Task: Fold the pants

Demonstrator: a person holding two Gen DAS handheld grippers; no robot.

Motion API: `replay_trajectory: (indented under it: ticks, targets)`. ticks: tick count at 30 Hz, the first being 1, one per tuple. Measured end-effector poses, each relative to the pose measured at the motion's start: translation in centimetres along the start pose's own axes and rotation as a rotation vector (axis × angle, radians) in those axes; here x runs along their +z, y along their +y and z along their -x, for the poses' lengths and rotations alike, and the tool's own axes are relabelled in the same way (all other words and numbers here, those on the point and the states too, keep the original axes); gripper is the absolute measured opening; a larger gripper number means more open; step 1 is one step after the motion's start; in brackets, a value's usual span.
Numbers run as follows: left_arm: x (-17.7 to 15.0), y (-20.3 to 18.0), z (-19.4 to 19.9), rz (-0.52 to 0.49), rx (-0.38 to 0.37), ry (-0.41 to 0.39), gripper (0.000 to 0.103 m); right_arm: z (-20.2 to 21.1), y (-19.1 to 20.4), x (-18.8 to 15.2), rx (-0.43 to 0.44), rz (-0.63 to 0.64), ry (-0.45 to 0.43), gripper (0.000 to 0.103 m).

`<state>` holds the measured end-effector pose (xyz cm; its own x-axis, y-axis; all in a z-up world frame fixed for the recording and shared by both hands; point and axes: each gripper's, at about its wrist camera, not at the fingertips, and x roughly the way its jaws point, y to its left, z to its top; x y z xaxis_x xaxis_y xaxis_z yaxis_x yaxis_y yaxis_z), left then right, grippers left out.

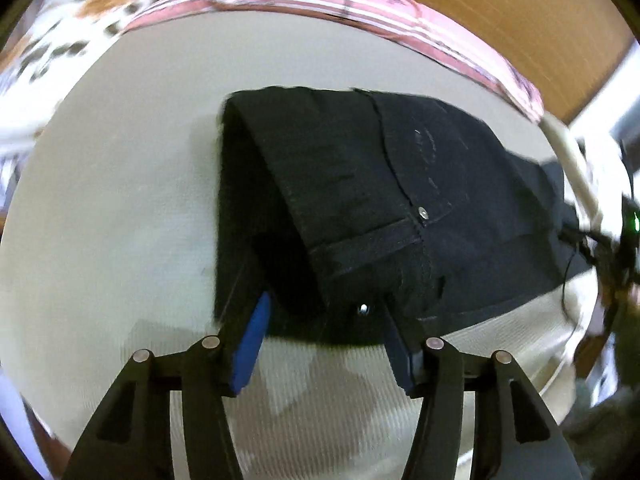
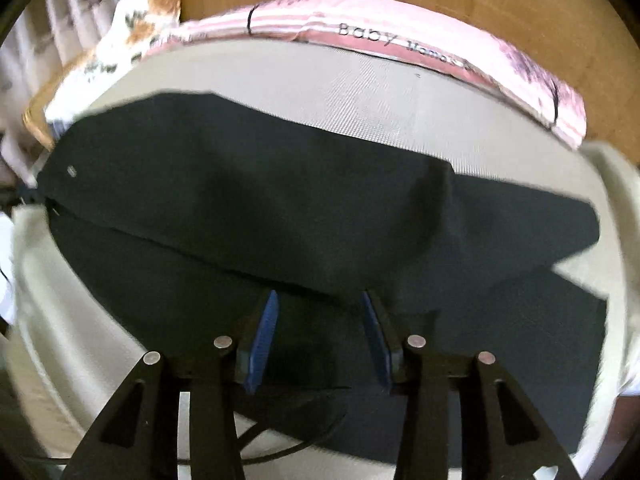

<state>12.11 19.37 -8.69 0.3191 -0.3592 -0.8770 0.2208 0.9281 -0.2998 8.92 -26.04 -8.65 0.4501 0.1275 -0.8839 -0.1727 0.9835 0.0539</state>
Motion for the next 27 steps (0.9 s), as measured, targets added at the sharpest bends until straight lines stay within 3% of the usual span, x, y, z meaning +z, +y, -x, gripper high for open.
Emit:
replay_trajectory:
  ticks: [6, 10, 15, 24, 27]
  targets:
    - [-1.8, 1.2, 1.7, 0.282, -0.220, -0.032, 0.057, 0.5, -3.1, -1.6, 0.212, -0.279, -0.001, 0.042]
    - [-2.4, 0.7, 0.1, 0.386, -0.311, -0.015, 0.057, -0.4, -4.8, -2.8, 0.313, -0.448, -0.007, 0.043]
    - [-1.9, 1.1, -0.8, 0.475, -0.316, -0.077, 0.057, -1.3, -6.1, -3.7, 0.374, -0.587, -0.050, 0.043]
    - [-1.3, 1.7, -2.7, 0.607, -0.311, -0.110, 0.056, -4.2, -8.7, -4.1, 0.424, -0.816, -0.124, 0.041]
    - [-1.1, 1.9, -2.6, 0.618, -0.286, -0.126, 0.048, -4.5, -9.3, -3.6, 0.413, -0.840, -0.143, 0.041]
